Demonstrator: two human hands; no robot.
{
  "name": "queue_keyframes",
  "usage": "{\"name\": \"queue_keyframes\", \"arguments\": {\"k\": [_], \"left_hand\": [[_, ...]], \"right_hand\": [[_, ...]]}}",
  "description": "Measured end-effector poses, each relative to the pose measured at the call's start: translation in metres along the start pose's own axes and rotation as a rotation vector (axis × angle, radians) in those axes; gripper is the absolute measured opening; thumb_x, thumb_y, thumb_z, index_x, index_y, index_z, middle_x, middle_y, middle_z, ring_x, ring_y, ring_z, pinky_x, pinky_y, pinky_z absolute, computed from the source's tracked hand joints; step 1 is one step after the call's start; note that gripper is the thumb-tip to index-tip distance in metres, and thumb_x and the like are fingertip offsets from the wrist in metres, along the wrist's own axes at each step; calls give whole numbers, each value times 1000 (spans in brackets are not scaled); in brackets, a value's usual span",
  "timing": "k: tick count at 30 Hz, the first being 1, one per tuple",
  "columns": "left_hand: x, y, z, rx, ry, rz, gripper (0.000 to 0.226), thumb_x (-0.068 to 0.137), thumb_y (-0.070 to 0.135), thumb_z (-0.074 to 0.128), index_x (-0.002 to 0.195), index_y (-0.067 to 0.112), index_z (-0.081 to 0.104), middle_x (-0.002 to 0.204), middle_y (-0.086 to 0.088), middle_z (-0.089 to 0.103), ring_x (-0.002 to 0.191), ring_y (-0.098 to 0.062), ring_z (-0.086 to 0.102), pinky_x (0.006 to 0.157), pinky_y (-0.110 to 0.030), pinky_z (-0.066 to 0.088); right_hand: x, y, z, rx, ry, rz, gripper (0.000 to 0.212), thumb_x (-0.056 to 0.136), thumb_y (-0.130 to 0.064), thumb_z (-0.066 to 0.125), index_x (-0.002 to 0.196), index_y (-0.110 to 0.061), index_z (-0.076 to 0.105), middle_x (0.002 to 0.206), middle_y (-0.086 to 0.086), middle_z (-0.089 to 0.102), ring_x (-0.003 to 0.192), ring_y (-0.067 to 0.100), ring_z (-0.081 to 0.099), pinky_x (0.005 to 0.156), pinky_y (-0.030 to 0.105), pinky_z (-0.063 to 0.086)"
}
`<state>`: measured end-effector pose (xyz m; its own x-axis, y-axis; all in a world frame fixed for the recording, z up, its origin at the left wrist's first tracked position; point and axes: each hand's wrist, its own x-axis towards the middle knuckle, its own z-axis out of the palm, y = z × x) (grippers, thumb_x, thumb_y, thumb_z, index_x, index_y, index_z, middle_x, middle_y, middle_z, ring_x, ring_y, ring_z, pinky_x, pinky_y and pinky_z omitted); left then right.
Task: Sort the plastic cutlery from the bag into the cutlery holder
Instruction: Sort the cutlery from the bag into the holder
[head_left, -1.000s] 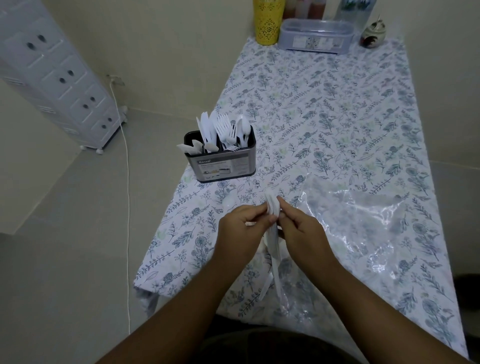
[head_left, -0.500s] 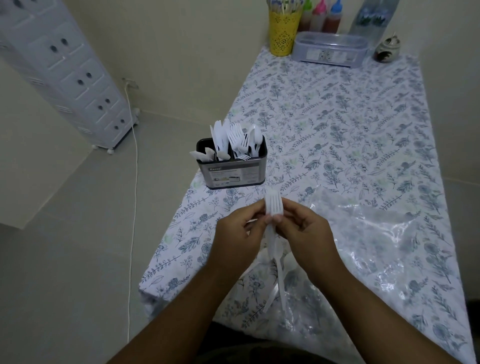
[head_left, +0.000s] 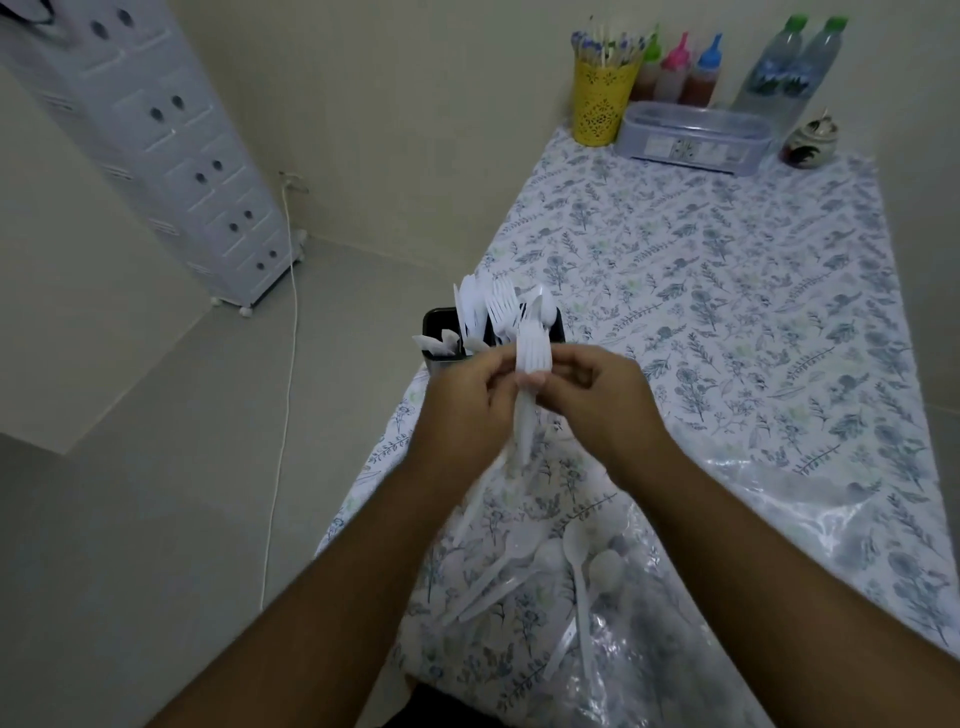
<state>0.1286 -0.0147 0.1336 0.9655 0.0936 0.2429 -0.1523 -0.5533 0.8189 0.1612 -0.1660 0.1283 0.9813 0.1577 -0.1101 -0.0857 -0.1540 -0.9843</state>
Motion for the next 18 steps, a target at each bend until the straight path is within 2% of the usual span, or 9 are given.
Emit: {"name": "queue_keyframes", "arguments": {"k": [2, 4, 10, 12, 15, 18], "left_hand": [[25, 1, -8, 25, 13, 15, 29, 96, 12, 62, 123, 15, 70, 106, 5, 75, 91, 2, 68, 78, -7, 51], [45, 1, -13, 37, 40, 24, 29, 96, 12, 61, 123, 16, 70, 104, 6, 75, 89, 2, 68, 75, -4, 48], [79, -5, -15, -12, 73, 2, 29, 97, 11, 61, 124, 15, 69, 99, 10, 72, 83, 16, 63, 69, -1, 44], [84, -8, -13, -25, 77, 2, 30, 97, 12, 61, 126, 16, 68, 105, 8, 73, 89, 11, 66, 73, -3, 47], [90, -12, -11, -58, 94, 13, 29, 97, 14, 61, 125, 17, 67, 109, 7, 74, 96, 2, 69, 83, -16, 55], [93, -15, -10, -56, 108, 29, 28, 97, 14, 61, 124, 15, 67, 108, 7, 74, 98, 1, 68, 86, -20, 56]], "right_hand": [[21, -14, 3, 15, 1, -28, 29, 88, -7, 76, 117, -9, 73, 100, 5, 79, 93, 18, 77, 87, 43, 63], [39, -25, 5, 15, 16, -56, 28, 88, -8, 76, 116, -10, 73, 100, 5, 79, 92, 17, 77, 85, 40, 63], [76, -39, 12, -3, 28, -72, 29, 89, -6, 75, 118, -8, 72, 101, 6, 78, 87, 16, 77, 78, 35, 64], [82, -38, 12, -7, 34, -79, 28, 89, -6, 74, 116, -8, 72, 100, 6, 78, 87, 15, 77, 79, 34, 64], [91, -36, 11, -7, 37, -91, 27, 88, -7, 75, 115, -10, 72, 102, 4, 78, 92, 16, 77, 87, 39, 62], [96, -36, 10, -31, 36, -113, 27, 88, -7, 75, 115, -11, 72, 103, 2, 78, 96, 15, 75, 92, 41, 60]]}}
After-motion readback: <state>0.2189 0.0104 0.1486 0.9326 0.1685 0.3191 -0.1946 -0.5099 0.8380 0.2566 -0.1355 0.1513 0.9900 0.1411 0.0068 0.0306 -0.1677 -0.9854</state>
